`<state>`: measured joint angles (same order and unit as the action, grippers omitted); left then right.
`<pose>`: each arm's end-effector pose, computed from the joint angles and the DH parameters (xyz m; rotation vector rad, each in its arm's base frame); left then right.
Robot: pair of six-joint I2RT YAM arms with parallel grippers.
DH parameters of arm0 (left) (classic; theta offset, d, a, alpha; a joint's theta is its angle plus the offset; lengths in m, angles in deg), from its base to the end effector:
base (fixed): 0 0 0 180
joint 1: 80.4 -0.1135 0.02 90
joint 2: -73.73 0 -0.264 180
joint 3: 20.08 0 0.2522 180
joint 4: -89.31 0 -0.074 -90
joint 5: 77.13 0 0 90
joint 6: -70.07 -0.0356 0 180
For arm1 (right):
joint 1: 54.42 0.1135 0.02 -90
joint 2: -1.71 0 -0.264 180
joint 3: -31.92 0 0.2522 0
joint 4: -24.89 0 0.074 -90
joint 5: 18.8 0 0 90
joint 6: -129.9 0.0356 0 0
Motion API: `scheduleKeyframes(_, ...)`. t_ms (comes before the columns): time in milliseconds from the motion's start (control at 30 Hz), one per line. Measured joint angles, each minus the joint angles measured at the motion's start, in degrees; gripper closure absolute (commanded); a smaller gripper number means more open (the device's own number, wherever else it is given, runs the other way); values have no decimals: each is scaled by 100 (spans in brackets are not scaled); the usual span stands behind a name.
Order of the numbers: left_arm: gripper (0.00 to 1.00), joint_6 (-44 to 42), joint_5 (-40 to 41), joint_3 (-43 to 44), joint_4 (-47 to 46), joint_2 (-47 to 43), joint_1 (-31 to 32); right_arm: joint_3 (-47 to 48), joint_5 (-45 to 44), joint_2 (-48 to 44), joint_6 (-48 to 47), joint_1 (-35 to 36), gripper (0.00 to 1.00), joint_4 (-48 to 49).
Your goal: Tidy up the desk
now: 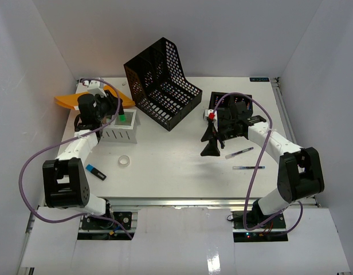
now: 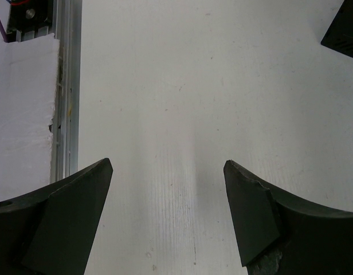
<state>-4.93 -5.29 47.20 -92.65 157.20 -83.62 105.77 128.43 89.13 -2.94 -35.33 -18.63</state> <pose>0.3368 0.0078 0.2790 -0.0645 1.8267 -0.4332 0.2774 0.1277 0.2398 -1.4317 1.6991 1.0378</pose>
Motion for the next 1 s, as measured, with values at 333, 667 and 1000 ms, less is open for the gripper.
scheduleKeyframes(333, 61, -61, 19, -197, -146, -43, 157, 0, -32, 10, -85, -85, 15, -9)
scheduleKeyframes(667, 29, -109, 56, -477, -84, -445, 186, 0, -32, 10, -95, -175, 15, -11)
scheduleKeyframes(1000, 7, 61, 277, -782, 646, -2007, 186, 0, -48, -35, -117, -189, 15, -30)
